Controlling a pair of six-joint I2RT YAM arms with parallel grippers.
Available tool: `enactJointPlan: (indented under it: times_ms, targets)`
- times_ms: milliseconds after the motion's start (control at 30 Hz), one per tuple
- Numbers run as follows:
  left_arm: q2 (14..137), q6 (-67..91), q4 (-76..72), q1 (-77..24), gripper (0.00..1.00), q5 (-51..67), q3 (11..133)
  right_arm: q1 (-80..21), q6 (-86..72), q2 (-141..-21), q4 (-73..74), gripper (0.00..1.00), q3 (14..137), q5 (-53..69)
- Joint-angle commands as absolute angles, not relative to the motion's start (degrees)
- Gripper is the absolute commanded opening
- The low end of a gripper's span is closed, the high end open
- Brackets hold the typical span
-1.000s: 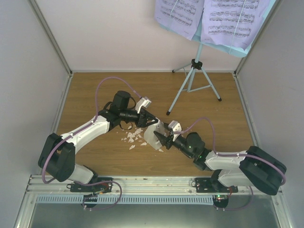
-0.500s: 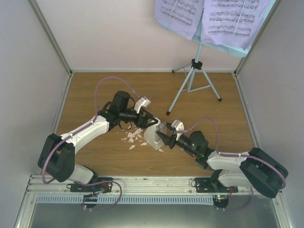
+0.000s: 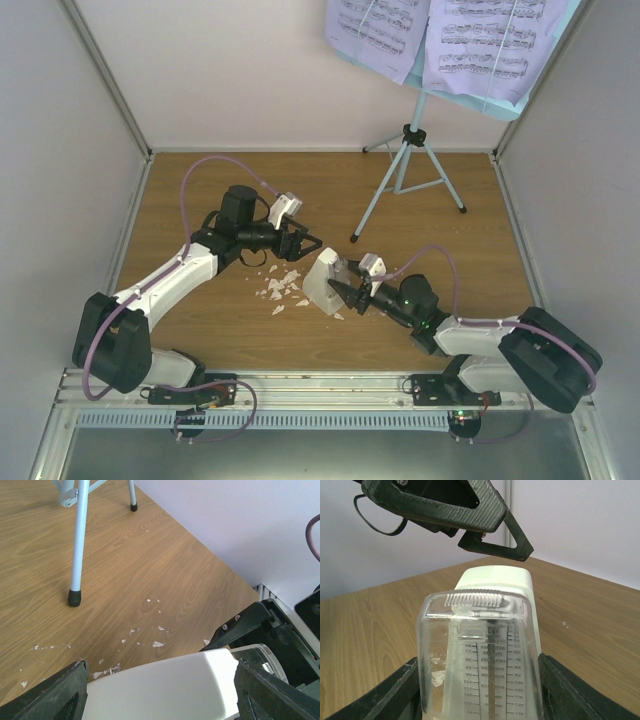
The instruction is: Pack up the instrument practice props
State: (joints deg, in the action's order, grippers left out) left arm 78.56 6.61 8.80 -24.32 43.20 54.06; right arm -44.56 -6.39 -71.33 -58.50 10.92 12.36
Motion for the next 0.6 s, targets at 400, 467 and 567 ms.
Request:
enactJointPlan:
  times_ms: [400,467,567]
  targets:
    - [77.74,6.15,7.03,-23.83,0.81,43.19,53.81,-43.27,-4.47,-75.23,-64.45,0.48,12.05,13.67]
    - [77.78,6.2,6.98,-23.9,0.8,43.3,53.84,-43.03,-4.72,-75.39,-64.49,0.48,11.9,14.08]
    - [77.78,6.15,7.03,-23.84,0.8,43.28,53.79,-42.95,-5.37,-76.24,-65.3,0.48,11.49,14.42]
